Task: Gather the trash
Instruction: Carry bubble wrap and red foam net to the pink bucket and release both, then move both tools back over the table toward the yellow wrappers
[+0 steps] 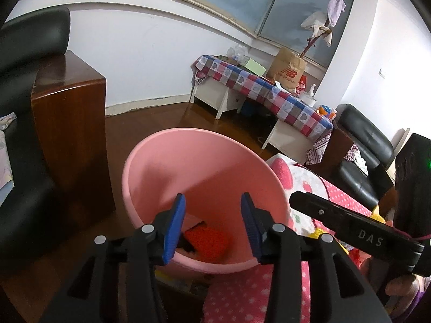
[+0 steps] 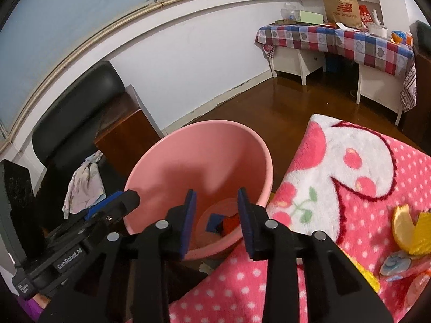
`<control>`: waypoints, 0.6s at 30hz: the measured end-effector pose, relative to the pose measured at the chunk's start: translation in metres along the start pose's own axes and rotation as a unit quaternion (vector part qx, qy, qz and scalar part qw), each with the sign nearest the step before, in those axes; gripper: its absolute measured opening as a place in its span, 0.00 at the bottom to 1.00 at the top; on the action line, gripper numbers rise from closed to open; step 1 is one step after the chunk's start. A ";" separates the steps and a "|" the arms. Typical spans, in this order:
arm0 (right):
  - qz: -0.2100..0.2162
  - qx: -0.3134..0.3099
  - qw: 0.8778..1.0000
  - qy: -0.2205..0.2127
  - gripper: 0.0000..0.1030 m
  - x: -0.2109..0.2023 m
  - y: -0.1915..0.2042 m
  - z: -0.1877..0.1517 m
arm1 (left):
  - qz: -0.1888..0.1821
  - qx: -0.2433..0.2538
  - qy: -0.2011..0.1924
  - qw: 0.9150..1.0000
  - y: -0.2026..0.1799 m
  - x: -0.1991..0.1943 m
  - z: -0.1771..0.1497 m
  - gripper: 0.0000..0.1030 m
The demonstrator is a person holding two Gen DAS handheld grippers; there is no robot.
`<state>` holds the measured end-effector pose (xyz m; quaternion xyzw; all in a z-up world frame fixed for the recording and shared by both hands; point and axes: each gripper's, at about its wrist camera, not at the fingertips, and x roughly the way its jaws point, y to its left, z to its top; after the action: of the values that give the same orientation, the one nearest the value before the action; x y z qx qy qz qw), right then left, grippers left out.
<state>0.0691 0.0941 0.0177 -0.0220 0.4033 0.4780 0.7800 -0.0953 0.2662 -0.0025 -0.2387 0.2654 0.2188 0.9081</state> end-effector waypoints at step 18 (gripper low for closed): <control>-0.028 0.042 0.998 -0.039 0.31 -0.096 -0.031 -0.072 | -0.058 0.066 0.032 0.996 -0.085 -0.015 -0.035 0.43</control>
<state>0.0286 -0.0227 0.0205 0.0181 0.3917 0.4392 0.8083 -0.0759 0.1760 0.0073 -0.1999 0.2939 0.1397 0.9242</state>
